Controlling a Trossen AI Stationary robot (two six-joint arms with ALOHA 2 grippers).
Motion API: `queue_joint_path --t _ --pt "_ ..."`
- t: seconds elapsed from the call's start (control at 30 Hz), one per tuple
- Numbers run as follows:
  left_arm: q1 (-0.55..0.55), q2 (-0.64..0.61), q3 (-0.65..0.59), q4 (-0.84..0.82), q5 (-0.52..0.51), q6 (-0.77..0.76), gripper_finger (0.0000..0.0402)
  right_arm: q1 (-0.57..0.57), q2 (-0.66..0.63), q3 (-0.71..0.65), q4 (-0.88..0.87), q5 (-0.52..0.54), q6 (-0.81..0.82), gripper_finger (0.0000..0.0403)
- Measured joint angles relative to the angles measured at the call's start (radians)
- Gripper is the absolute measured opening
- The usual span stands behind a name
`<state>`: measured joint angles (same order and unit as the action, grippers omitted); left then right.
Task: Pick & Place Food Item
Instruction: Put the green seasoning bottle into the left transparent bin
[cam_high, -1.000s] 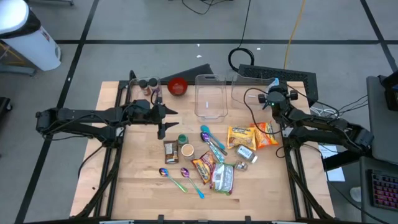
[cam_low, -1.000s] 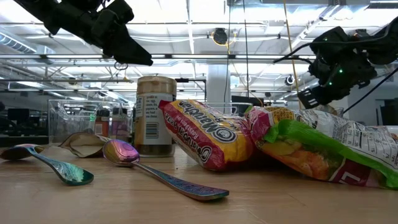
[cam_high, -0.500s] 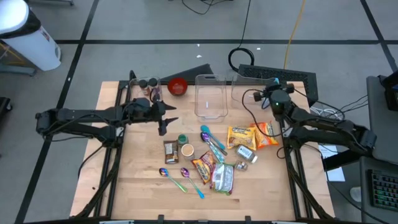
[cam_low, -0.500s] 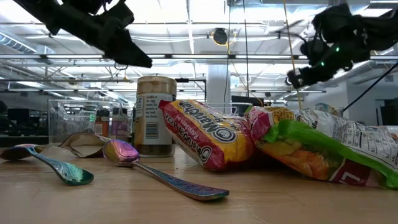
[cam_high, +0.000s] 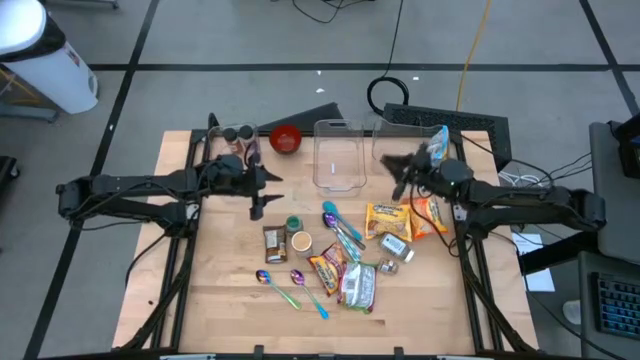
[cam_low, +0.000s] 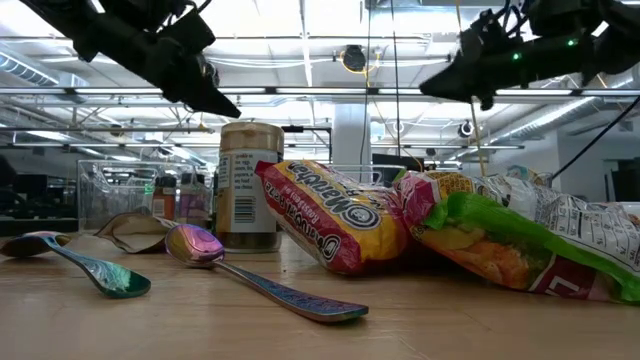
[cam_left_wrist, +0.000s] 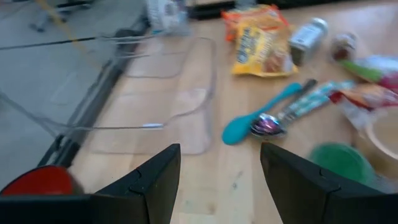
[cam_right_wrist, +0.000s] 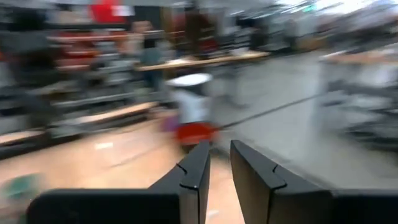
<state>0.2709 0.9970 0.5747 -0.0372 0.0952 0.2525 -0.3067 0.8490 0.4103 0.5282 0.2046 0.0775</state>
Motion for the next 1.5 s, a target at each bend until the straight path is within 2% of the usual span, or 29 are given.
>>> queue_joint_path --t 0.1,0.2,0.4,0.57,0.77,1.13,1.33,1.5 --pt "-0.013 0.0 0.0 -0.005 0.044 0.002 0.023 0.067 0.047 0.0 0.037 -0.075 0.064 0.0059" --pt "-0.034 0.0 0.0 -0.005 0.1 -0.004 0.023 0.149 0.114 0.0 0.113 -0.076 0.074 0.0069" --pt "-0.102 0.0 0.0 -0.004 0.19 -0.08 0.023 0.271 0.277 0.0 0.371 -0.076 0.068 0.0121" --pt "-0.181 0.0 0.0 0.004 0.193 -0.148 0.023 0.341 0.398 0.0 0.505 -0.076 0.073 0.0177" --pt "-0.266 0.038 0.0 0.054 0.144 -0.195 0.023 0.402 0.493 0.0 0.512 -0.075 0.141 0.0219" --pt "-0.259 0.248 0.114 0.001 0.106 -0.169 0.023 0.507 0.625 0.0 0.598 -0.07 0.147 0.0232" --pt "-0.226 0.324 0.212 -0.195 0.073 -0.129 0.023 0.519 0.655 0.0 0.623 -0.071 0.147 0.0227" --pt "-0.203 0.34 0.299 -0.326 0.057 -0.084 0.023 0.519 0.656 0.0 0.605 -0.071 0.144 0.0231"
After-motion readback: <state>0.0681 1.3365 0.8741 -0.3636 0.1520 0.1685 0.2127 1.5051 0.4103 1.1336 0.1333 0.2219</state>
